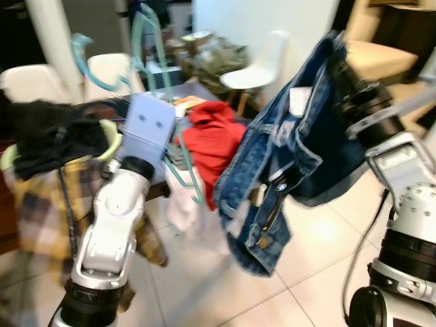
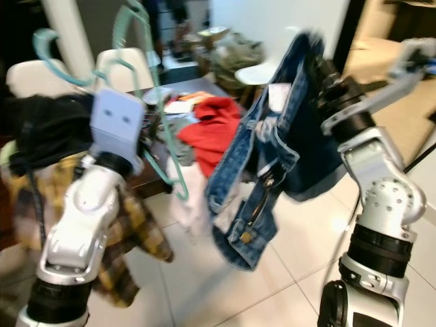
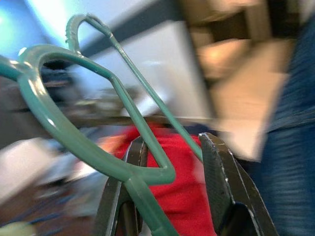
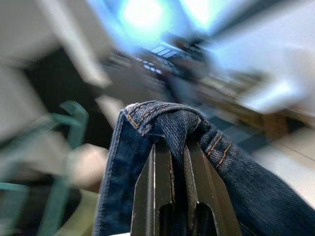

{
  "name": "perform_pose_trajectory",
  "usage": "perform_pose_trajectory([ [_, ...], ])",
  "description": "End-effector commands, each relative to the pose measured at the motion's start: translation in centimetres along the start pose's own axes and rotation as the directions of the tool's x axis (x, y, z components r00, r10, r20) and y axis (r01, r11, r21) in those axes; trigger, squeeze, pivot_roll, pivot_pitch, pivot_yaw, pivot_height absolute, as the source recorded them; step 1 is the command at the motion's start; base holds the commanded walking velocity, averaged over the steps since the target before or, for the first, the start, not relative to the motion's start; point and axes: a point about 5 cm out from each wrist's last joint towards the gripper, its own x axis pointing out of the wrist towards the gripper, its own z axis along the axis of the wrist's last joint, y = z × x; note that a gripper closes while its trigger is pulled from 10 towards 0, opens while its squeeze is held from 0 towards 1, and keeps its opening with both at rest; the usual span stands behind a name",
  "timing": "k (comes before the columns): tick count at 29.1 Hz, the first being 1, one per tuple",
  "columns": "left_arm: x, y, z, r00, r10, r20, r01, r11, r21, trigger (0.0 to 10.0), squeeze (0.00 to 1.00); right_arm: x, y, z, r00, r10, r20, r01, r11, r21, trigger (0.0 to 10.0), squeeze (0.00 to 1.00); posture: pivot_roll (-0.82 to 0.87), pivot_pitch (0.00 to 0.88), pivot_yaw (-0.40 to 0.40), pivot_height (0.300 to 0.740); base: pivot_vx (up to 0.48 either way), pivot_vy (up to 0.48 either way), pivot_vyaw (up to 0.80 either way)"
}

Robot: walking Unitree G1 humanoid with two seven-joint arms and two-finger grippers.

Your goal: Hang hanger

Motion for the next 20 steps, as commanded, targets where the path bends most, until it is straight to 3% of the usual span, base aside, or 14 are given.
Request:
perform_pose_trajectory([
  [1, -0.2, -0.7, 0.1, 0.998, -0.062, -0.001, 0.062, 0.998, -0.031, 10.0, 0.00, 0.1, -0.1, 0.4, 0.999, -0.032, 0.024, 0.033, 0.998, -0.057, 10.0, 0.00, -0.01, 0.000, -0.014, 0.740, 0.000, 0.000, -0.80],
  [4, -1.0, -3.0, -0.3, 0.964, -0.264, -0.020, 0.261, 0.960, -0.099, 10.0, 0.00, 0.0, -1.5, -0.5, 0.990, -0.130, -0.052, 0.112, 0.958, -0.265, 10.0, 0.00, -0.01, 0.000, -0.015, 0.740, 0.000, 0.000, -0.80],
  [5, -1.7, -3.8, -0.7, 0.932, -0.360, -0.040, 0.354, 0.929, -0.113, 10.0, 0.00, -0.1, -1.8, -0.8, 0.986, -0.144, -0.082, 0.113, 0.945, -0.307, 10.0, 0.00, -0.02, 0.000, -0.014, 0.740, 0.000, 0.000, -0.80],
  [6, -2.2, -4.2, -1.0, 0.906, -0.420, -0.053, 0.411, 0.903, -0.121, 10.0, 0.00, -0.2, -1.9, -1.0, 0.983, -0.151, -0.101, 0.110, 0.938, -0.329, 10.0, 0.00, -0.02, 0.000, -0.014, 0.740, 0.000, 0.000, -0.80],
  [7, -2.2, -4.2, -1.0, 0.906, -0.420, -0.053, 0.411, 0.903, -0.121, 10.0, 0.00, -0.2, -1.9, -1.0, 0.983, -0.151, -0.101, 0.110, 0.938, -0.329, 10.0, 0.00, -0.02, 0.000, -0.014, 0.740, 0.000, 0.000, -0.80],
  [8, -2.9, -4.4, -1.4, 0.876, -0.476, -0.074, 0.466, 0.876, -0.121, 10.0, 0.00, -0.3, -2.0, -1.1, 0.983, -0.143, -0.119, 0.096, 0.939, -0.331, 10.0, 0.00, -0.02, 0.000, -0.015, 0.740, 0.000, 0.000, -0.80],
  [11, -2.9, -4.4, -1.4, 0.876, -0.476, -0.074, 0.466, 0.876, -0.121, 10.0, 0.00, -0.3, -2.0, -1.1, 0.983, -0.143, -0.119, 0.096, 0.939, -0.331, 10.0, 0.00, -0.02, 0.000, -0.015, 0.740, 0.000, 0.000, -0.80],
  [13, -5.0, -3.8, -2.6, 0.792, -0.593, -0.147, 0.581, 0.805, -0.117, 10.0, 0.00, -0.6, -2.1, -0.8, 0.985, -0.087, -0.152, 0.026, 0.931, -0.365, 10.0, 0.00, -0.03, 0.000, -0.014, 0.740, 0.000, 0.000, -0.80],
  [14, -5.0, -3.8, -2.6, 0.792, -0.593, -0.147, 0.581, 0.805, -0.117, 10.0, 0.00, -0.6, -2.1, -0.8, 0.985, -0.087, -0.152, 0.026, 0.931, -0.365, 10.0, 0.00, -0.03, 0.000, -0.014, 0.740, 0.000, 0.000, -0.80],
  [16, -6.9, -2.5, -3.6, 0.711, -0.663, -0.233, 0.656, 0.746, -0.120, 10.0, 0.00, -1.1, -2.4, -0.4, 0.978, -0.046, -0.205, -0.043, 0.911, -0.410, 10.0, 0.00, -0.03, 0.000, -0.014, 0.740, 0.000, 0.000, -0.80],
  [17, -6.9, -2.5, -3.6, 0.711, -0.663, -0.233, 0.656, 0.746, -0.120, 10.0, 0.00, -1.1, -2.4, -0.4, 0.978, -0.046, -0.205, -0.043, 0.911, -0.410, 10.0, 0.00, -0.03, 0.000, -0.014, 0.740, 0.000, 0.000, -0.80],
  [20, -8.1, -1.2, -3.6, 0.657, -0.710, -0.254, 0.699, 0.700, -0.149, 10.0, 0.00, -1.4, -3.5, 0.4, 0.975, -0.054, -0.217, -0.046, 0.901, -0.431, 10.0, 0.00, -0.03, 0.000, -0.015, 0.740, 0.000, 0.000, -0.75],
])
